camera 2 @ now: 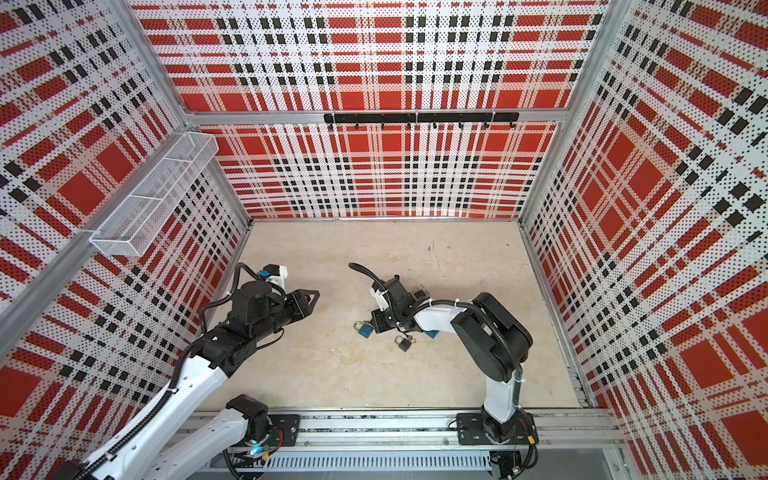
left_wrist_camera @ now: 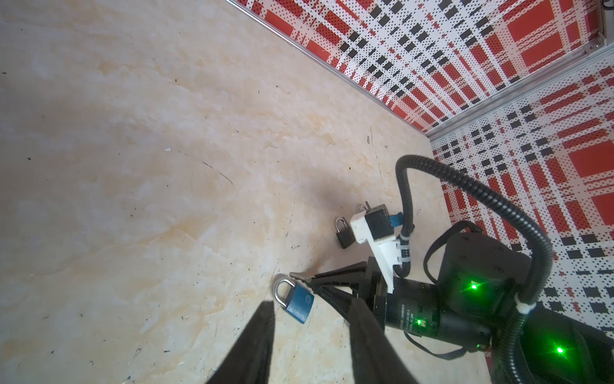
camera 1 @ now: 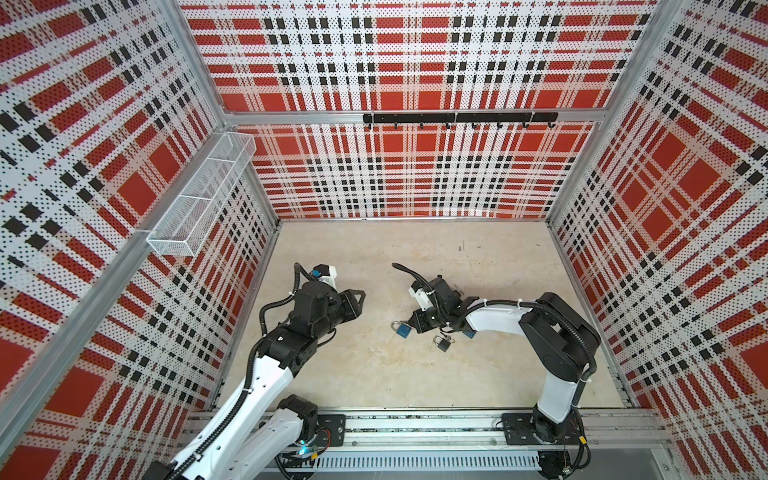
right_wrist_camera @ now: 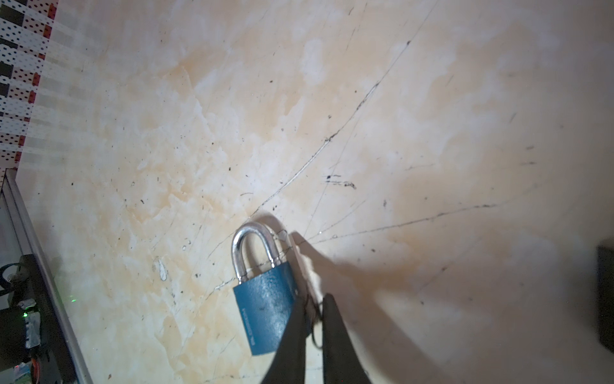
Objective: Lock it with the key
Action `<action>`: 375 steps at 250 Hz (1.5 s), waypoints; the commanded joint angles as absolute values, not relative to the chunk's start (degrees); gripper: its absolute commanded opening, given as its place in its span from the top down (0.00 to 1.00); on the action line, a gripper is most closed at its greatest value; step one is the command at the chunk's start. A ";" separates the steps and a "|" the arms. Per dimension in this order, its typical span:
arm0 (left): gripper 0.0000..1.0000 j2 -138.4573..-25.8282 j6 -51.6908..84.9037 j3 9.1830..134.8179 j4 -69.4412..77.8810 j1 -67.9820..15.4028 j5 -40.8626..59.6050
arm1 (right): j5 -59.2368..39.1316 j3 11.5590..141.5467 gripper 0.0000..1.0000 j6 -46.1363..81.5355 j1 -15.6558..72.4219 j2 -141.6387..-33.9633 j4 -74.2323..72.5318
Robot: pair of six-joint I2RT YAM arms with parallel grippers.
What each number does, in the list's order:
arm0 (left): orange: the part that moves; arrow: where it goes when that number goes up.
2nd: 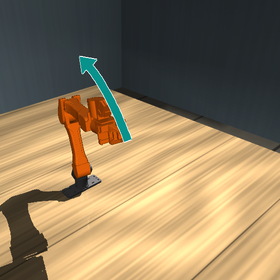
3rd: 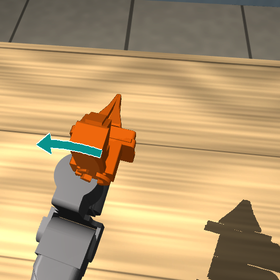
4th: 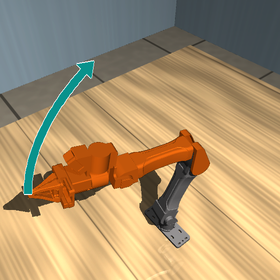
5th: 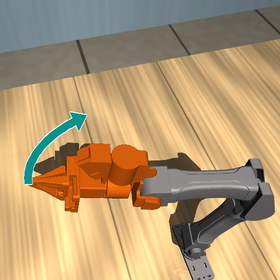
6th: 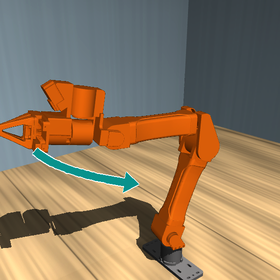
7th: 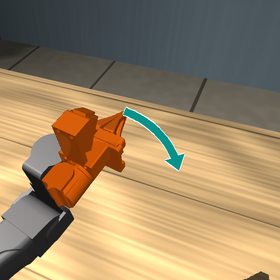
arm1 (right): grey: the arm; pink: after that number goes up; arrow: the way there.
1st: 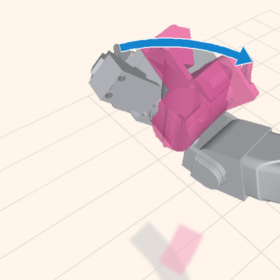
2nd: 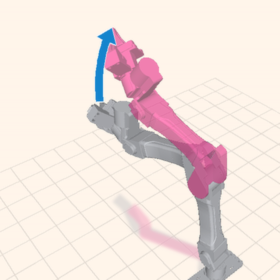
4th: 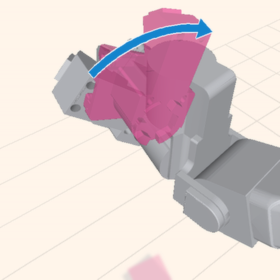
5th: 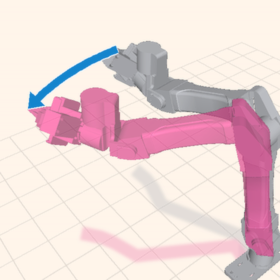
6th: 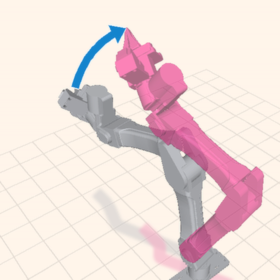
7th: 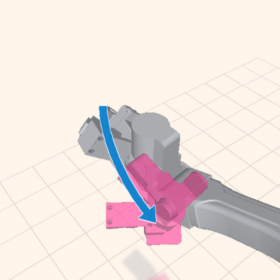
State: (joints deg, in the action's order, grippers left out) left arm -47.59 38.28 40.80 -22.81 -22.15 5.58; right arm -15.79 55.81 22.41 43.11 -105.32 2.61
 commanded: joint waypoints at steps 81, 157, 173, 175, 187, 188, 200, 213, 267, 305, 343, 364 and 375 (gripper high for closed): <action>0.59 -46.79 38.30 41.18 -22.82 -21.42 5.59 | -12.35 55.94 0.74 20.98 43.42 -98.37 5.14; 0.58 -47.43 34.24 40.98 -20.88 -21.62 -0.24 | -5.34 57.75 0.65 15.62 43.33 -87.44 11.06; 0.58 -48.18 33.13 41.37 -19.77 -21.92 -2.08 | -1.94 57.05 0.51 14.06 43.32 -84.86 10.62; 0.57 -48.30 32.96 41.37 -19.55 -21.96 -2.30 | -1.45 56.89 0.48 13.82 43.26 -84.50 10.46; 0.56 -49.10 32.00 41.74 -18.77 -22.15 -3.50 | 0.43 55.83 0.33 12.99 42.80 -82.45 9.20; 0.56 -49.16 31.95 41.79 -18.66 -22.15 -3.55 | 0.56 55.73 0.30 12.96 42.76 -82.27 9.13; 0.53 -49.95 31.60 42.17 -17.93 -22.15 -4.16 | 0.97 54.69 0.01 12.50 41.67 -80.35 8.24; 0.50 -50.90 30.80 42.45 -16.70 -22.06 -4.52 | 1.16 53.62 0.00 12.39 40.00 -78.31 7.50; 0.26 -54.10 28.18 44.01 -13.24 -21.02 -7.12 | 4.42 47.58 0.00 11.80 30.81 -68.47 3.42; 0.06 -55.99 27.80 44.38 -10.94 -18.86 -7.52 | 4.91 42.48 0.00 9.87 22.85 -62.94 -1.20; 0.00 -57.88 26.16 43.73 -8.79 -15.71 -9.57 | 5.01 37.24 0.00 10.72 15.14 -60.59 -6.63; 0.01 -59.50 24.19 43.73 -8.87 -14.35 -13.20 | 7.86 35.57 0.00 11.16 11.29 -60.27 -8.01; 0.00 -60.47 23.23 43.52 -8.74 -13.62 -14.79 | 9.67 34.54 0.00 10.37 9.86 -60.03 -9.27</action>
State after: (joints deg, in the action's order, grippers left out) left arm -58.65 26.76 42.81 -10.83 -15.49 -8.82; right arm 5.21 36.77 11.68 13.19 -61.34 -2.57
